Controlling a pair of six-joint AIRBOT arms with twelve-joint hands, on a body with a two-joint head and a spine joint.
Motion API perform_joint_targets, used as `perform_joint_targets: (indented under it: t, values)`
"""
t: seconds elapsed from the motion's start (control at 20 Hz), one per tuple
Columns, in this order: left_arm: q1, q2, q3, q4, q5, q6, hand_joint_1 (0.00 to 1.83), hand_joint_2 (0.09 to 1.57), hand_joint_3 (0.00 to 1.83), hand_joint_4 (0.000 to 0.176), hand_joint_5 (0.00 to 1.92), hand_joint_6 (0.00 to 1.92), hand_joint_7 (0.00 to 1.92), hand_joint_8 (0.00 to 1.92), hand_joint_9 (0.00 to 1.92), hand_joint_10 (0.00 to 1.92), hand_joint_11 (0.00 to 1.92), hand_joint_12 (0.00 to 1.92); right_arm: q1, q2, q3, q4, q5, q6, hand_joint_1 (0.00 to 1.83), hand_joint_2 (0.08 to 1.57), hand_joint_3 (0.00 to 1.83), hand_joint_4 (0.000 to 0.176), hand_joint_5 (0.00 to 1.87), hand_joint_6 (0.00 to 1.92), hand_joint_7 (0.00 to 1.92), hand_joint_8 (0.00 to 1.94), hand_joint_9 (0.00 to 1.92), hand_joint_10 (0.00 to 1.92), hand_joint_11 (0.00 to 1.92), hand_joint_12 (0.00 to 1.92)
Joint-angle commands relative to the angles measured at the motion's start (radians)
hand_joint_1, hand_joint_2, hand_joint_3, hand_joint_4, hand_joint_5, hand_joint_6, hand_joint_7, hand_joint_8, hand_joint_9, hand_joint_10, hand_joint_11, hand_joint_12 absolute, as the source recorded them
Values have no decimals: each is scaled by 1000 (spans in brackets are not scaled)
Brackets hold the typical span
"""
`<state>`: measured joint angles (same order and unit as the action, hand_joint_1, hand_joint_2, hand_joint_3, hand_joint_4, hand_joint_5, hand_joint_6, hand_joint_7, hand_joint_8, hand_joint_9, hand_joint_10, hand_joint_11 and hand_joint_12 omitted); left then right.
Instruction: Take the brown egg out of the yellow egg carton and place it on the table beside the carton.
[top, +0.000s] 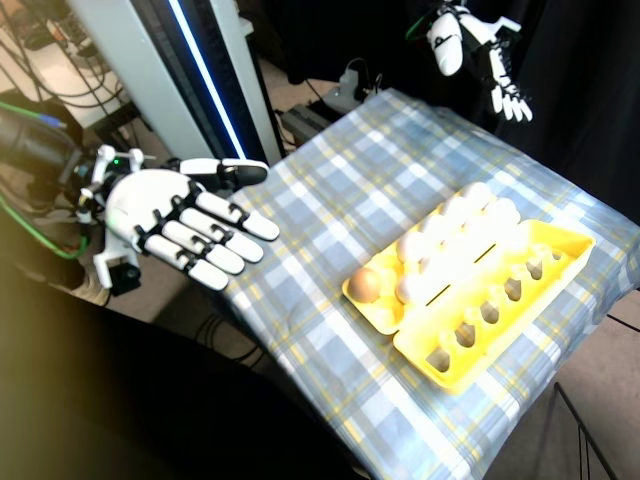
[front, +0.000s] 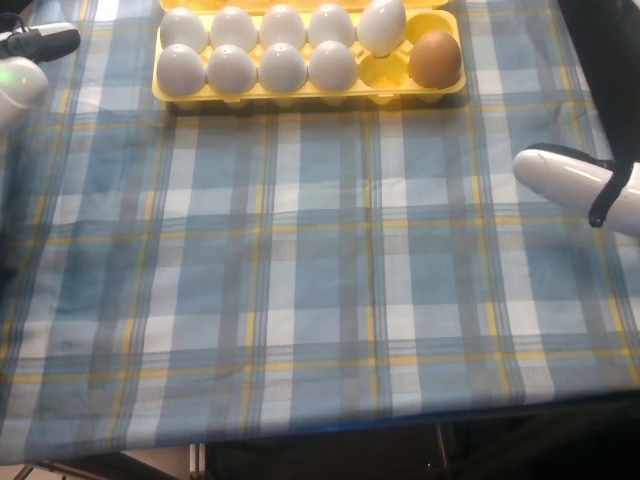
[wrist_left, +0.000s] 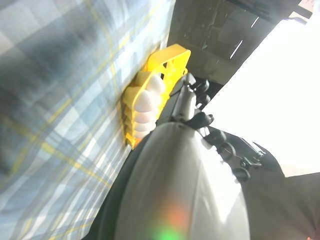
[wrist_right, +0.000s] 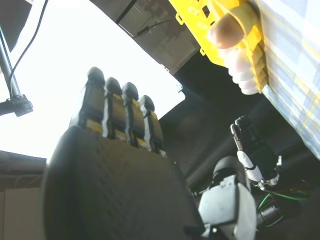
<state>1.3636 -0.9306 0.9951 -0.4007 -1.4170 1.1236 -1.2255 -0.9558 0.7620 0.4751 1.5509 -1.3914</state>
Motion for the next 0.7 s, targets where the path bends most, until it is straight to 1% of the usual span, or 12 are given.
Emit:
perform_joint_targets:
  t: [0.0, 0.05, 0.15, 0.25, 0.3, 0.35, 0.4, 0.5, 0.55, 0.6, 0.65]
  values:
    - [-7, 2, 5, 0, -125, -9, 0, 1081, 10, 43, 391, 2, 255, 1, 87, 1, 0, 0, 6, 0, 3, -37, 122, 2, 0, 832, 29, 66, 36, 4, 67, 6, 0, 0, 12, 95]
    - [-7, 2, 5, 1, -124, -9, 0, 1078, 6, 46, 395, 3, 258, 2, 102, 7, 0, 0, 6, 0, 3, -37, 122, 2, 0, 831, 24, 73, 32, 2, 68, 5, 0, 0, 8, 93]
    - [-7, 2, 5, 1, -122, -9, 0, 1083, 7, 44, 393, 1, 253, 0, 92, 2, 0, 0, 6, 0, 3, -37, 122, 2, 0, 833, 20, 76, 30, 0, 66, 3, 0, 0, 4, 91]
    - [-7, 2, 5, 2, -122, -9, 0, 1083, 5, 37, 397, 3, 252, 1, 82, 0, 0, 0, 6, 0, 3, -37, 122, 2, 0, 832, 15, 73, 35, 2, 69, 3, 0, 0, 10, 93]
    - [-7, 2, 5, 3, -122, -9, 0, 1086, 6, 28, 407, 6, 260, 4, 91, 4, 0, 0, 6, 0, 3, -37, 122, 2, 0, 837, 11, 73, 34, 1, 65, 1, 0, 0, 1, 64]
    - [-7, 2, 5, 3, -121, -9, 0, 1090, 7, 25, 409, 7, 261, 4, 90, 3, 0, 0, 6, 0, 3, -37, 122, 2, 0, 837, 9, 73, 34, 1, 65, 0, 0, 0, 0, 58]
    - [-7, 2, 5, 3, -121, -9, 0, 1086, 5, 25, 413, 8, 260, 3, 96, 5, 0, 0, 6, 0, 3, -37, 122, 2, 0, 836, 8, 77, 31, 0, 63, 0, 0, 0, 5, 59]
    - [-7, 2, 5, 3, -121, -9, 0, 1080, 1, 35, 409, 5, 260, 2, 98, 5, 0, 0, 6, 0, 3, -37, 122, 2, 0, 838, 7, 71, 33, 1, 69, 3, 0, 0, 12, 62]
    - [-7, 2, 5, 3, -121, -9, 0, 1077, 0, 31, 414, 6, 262, 3, 98, 5, 0, 0, 6, 0, 3, -37, 122, 2, 0, 836, 5, 71, 30, 0, 69, 2, 0, 0, 8, 60]
    - [-7, 1, 5, 3, -120, -9, 0, 1080, 1, 30, 408, 3, 259, 1, 91, 2, 0, 0, 6, 0, 3, -37, 122, 2, 0, 834, 4, 84, 19, 0, 70, 2, 0, 0, 1, 57]
    - [-7, 1, 5, 3, -119, -9, 0, 1082, 2, 25, 410, 3, 257, 1, 90, 1, 0, 0, 6, 0, 4, -37, 122, 2, 0, 835, 4, 84, 19, 1, 73, 3, 0, 0, 4, 58]
